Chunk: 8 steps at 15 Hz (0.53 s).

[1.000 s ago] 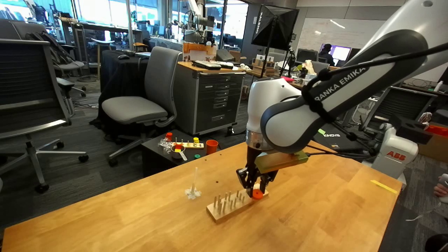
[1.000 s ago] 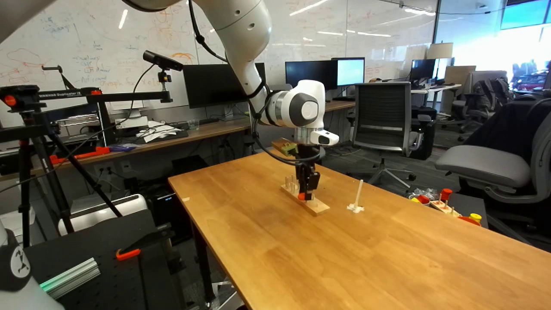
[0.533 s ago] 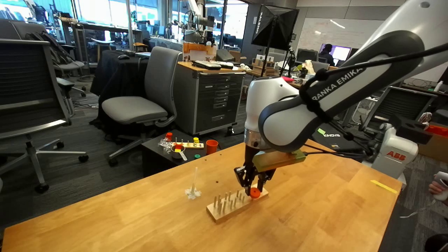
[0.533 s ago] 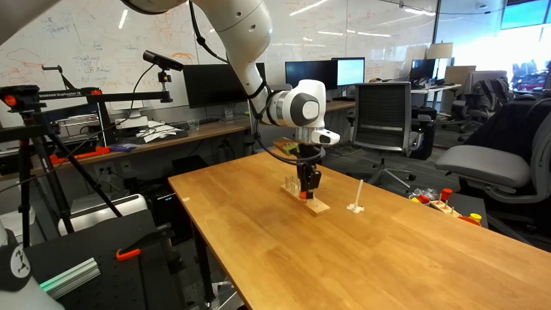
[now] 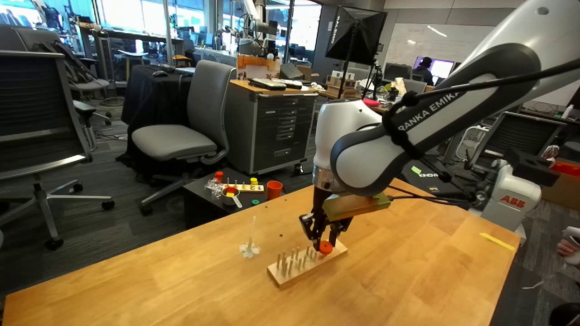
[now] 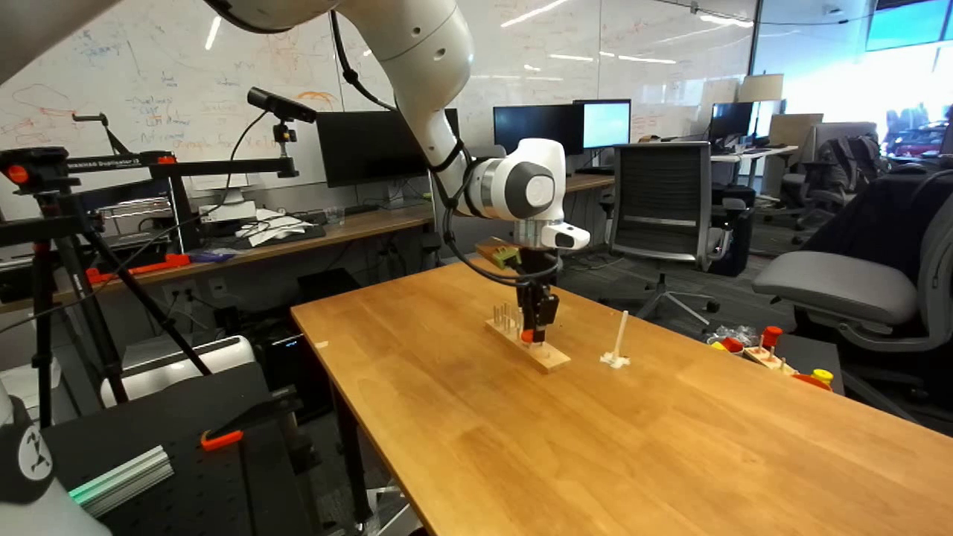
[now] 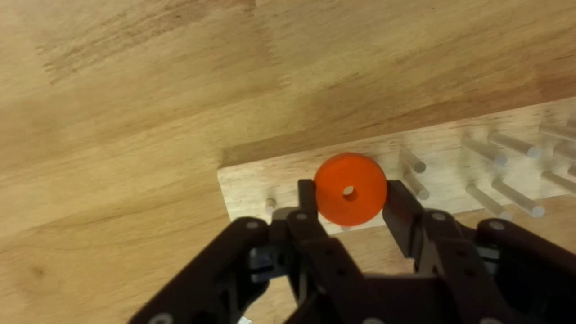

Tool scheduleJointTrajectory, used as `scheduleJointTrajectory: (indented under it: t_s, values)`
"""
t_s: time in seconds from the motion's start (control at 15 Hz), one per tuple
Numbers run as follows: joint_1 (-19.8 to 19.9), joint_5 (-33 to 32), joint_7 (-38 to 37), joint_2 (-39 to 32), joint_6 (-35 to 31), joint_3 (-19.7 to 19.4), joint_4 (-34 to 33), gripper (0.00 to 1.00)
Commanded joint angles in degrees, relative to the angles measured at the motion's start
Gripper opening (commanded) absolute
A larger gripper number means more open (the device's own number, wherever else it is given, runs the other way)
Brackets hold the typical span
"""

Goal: Hang the orange object through its center hole on the object

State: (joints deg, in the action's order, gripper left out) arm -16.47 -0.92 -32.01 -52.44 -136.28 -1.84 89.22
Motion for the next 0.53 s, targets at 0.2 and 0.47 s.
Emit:
scheduleJointTrajectory:
  t_s: [0.2,0.47]
  values:
    - [0.0,1.0,0.5,-1.2,1.6,-0.1,-2.1,0.18]
    - [-0.1,1.2,0.4,-1.0,1.7,0.1,-1.5,0.18]
